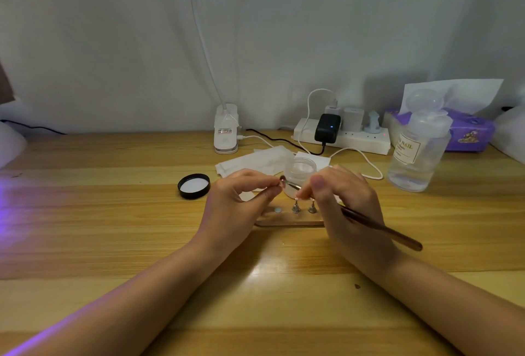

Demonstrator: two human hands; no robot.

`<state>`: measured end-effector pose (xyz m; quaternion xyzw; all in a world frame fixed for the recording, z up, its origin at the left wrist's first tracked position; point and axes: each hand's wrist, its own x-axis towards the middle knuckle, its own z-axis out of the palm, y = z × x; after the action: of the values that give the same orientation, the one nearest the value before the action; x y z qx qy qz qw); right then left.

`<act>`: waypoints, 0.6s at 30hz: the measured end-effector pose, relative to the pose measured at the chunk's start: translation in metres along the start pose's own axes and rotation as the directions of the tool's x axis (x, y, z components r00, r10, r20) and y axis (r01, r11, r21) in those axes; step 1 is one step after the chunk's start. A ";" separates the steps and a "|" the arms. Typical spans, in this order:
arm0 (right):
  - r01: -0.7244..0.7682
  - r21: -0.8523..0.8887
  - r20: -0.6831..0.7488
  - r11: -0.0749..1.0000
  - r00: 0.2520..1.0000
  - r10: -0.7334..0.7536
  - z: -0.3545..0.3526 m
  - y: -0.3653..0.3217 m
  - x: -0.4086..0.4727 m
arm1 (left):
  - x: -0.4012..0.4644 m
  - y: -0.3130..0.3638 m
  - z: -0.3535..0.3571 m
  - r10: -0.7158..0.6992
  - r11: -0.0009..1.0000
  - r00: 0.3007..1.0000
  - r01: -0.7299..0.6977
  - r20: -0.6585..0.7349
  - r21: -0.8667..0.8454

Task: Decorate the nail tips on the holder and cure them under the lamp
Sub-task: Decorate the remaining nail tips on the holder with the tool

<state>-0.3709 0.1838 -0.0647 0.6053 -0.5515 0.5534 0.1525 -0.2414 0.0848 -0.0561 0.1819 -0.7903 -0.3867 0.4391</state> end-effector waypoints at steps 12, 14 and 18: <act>-0.018 0.030 -0.004 0.999 1.000 0.018 -0.001 -0.001 0.000 | 0.000 0.001 -0.001 -0.020 1.000 1.000 0.021 0.010 -0.001; -0.020 0.050 -0.024 0.999 1.000 0.021 -0.002 -0.002 -0.002 | 0.000 0.001 -0.001 -0.021 1.000 1.000 0.021 0.009 0.005; -0.024 0.043 -0.038 0.999 0.999 0.026 -0.003 -0.003 0.000 | 0.001 0.001 -0.001 -0.021 1.000 1.000 0.021 0.015 -0.001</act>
<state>-0.3696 0.1872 -0.0626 0.5907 -0.5442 0.5784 0.1432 -0.2412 0.0842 -0.0548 0.1868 -0.7915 -0.3931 0.4291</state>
